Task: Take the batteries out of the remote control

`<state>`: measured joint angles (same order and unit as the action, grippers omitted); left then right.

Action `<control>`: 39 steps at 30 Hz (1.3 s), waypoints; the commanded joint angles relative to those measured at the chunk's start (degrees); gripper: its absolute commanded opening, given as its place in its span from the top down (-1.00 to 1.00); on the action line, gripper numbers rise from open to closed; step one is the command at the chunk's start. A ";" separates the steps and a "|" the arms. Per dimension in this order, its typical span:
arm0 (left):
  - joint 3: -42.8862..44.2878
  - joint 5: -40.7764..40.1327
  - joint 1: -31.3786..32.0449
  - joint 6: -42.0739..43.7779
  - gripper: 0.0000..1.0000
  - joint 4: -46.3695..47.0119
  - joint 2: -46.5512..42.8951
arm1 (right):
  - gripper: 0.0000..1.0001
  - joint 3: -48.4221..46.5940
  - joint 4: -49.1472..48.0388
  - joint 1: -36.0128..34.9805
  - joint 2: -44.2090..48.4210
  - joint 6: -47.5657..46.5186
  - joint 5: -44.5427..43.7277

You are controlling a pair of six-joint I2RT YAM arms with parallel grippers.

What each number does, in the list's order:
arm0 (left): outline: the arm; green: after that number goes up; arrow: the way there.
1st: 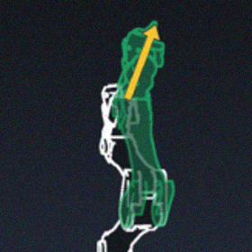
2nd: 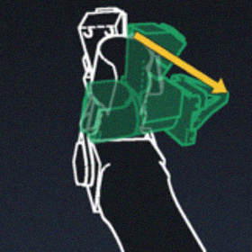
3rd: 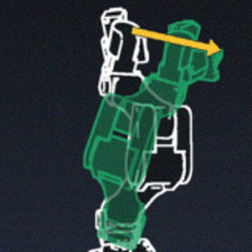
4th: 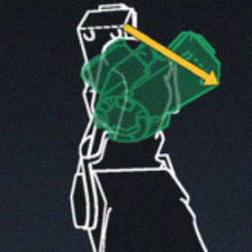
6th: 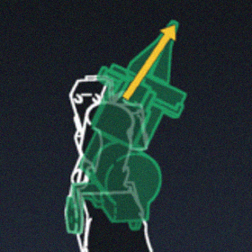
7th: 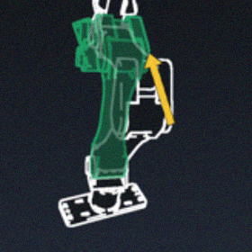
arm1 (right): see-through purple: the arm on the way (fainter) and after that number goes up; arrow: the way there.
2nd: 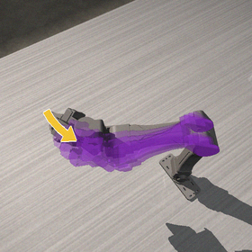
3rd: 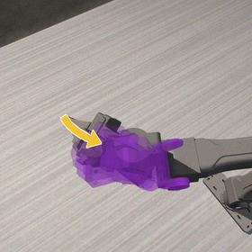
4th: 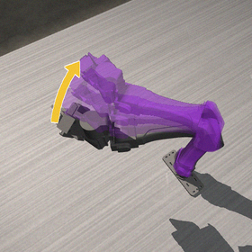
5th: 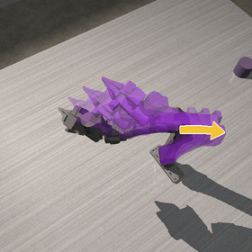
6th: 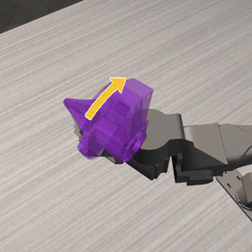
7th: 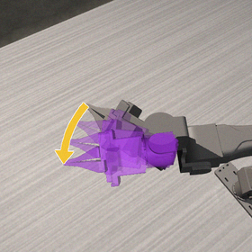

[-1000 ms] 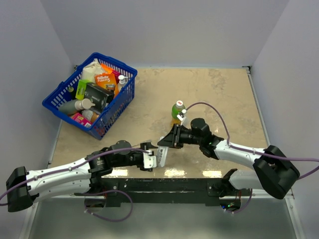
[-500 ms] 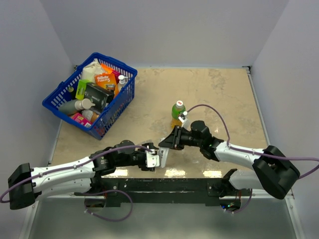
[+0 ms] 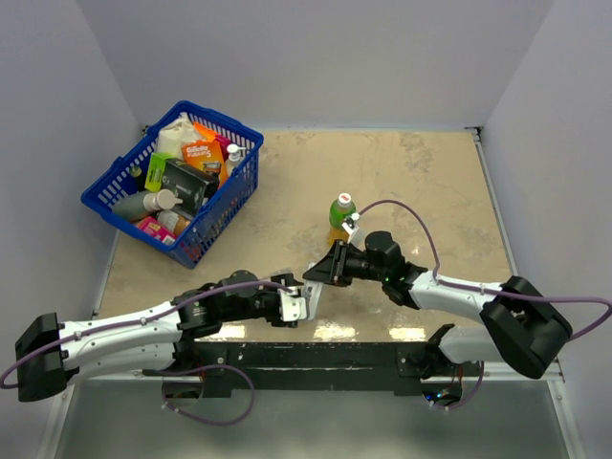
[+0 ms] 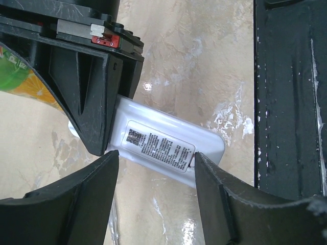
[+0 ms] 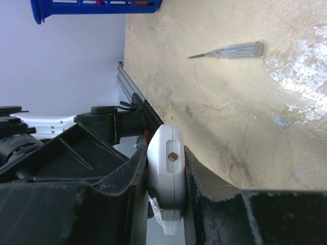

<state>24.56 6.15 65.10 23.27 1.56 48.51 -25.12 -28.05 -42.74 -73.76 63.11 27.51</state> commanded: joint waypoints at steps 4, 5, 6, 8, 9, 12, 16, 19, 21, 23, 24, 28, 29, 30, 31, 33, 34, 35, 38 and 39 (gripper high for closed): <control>0.05 -11.78 -0.85 3.54 -0.28 8.28 -2.63 | 1.00 -0.27 -1.30 -2.35 -0.86 2.28 6.51; -0.12 -11.95 -0.85 3.80 -0.28 8.02 -2.98 | 1.00 -0.28 -1.30 -2.35 -0.86 2.37 6.51; -0.21 -12.30 -0.85 3.89 -0.28 7.93 -3.07 | 1.00 -0.36 -1.30 -2.35 -0.86 2.28 6.51; -0.39 -12.92 -0.85 4.07 -0.28 7.67 -3.33 | 1.00 -0.36 -1.22 -2.35 -0.86 2.19 6.68; -0.39 -13.27 -0.85 4.15 -0.28 7.75 -3.42 | 1.00 -0.36 -1.21 -2.35 -0.95 2.10 6.68; -0.21 -14.06 -0.94 4.42 -0.27 7.75 -3.60 | 1.00 -0.36 -0.78 -2.35 -1.21 1.84 6.95; 0.05 -14.94 -0.85 5.03 -0.27 7.58 -3.77 | 1.00 -0.01 -0.95 -2.35 -0.95 1.93 6.77; 0.14 -15.38 -0.85 5.30 -0.27 7.14 -3.86 | 1.00 -0.01 -0.34 -2.26 -0.69 1.84 6.16; 0.05 -15.73 -0.85 5.39 -0.28 6.79 -3.86 | 1.00 -0.01 0.45 -2.26 -0.34 1.93 5.54; -0.30 -15.99 -0.85 5.21 -0.28 6.35 -3.95 | 1.00 -0.01 1.42 -2.17 0.10 1.93 4.40; -0.47 -16.43 -0.85 5.12 -0.28 6.43 -3.95 | 1.00 0.07 1.68 -2.26 0.19 1.93 4.05; -1.53 -17.05 -0.85 4.86 -0.28 6.87 -4.21 | 1.00 0.43 2.04 -2.17 -0.16 2.10 3.26; -1.53 -16.96 -0.85 4.95 -0.28 6.96 -4.13 | 1.00 0.60 1.86 -2.26 -0.16 2.10 3.25; -1.44 -16.96 -0.85 4.86 -0.28 7.05 -4.04 | 1.00 0.69 1.95 -2.17 -0.16 2.19 3.25; -1.44 -16.96 -0.85 4.95 -0.28 7.14 -3.78 | 1.00 0.60 2.21 -2.17 -0.16 2.19 3.25; -1.44 -16.96 -0.85 4.95 -0.28 7.23 -3.43 | 1.00 0.60 2.65 -2.17 0.28 2.10 2.73; -1.53 -17.05 -0.85 4.95 -0.28 7.31 -3.16 | 1.00 0.52 3.26 -2.17 0.45 2.10 2.55; -1.53 -16.96 -0.85 4.77 -0.28 7.40 -3.16 | 1.00 0.34 3.70 -2.08 0.63 2.02 2.29; -2.32 -17.05 -0.85 4.60 -0.29 8.19 -2.81 | 1.00 0.16 5.72 -2.08 1.51 1.93 0.62; -2.75 -17.14 -0.85 4.51 -0.30 8.63 -2.63 | 1.00 0.08 6.16 -2.00 1.60 1.93 -0.25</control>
<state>22.57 -1.21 65.41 24.69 2.50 45.54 -25.15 -27.35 -42.74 -74.19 64.95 21.47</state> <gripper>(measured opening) 0.647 0.280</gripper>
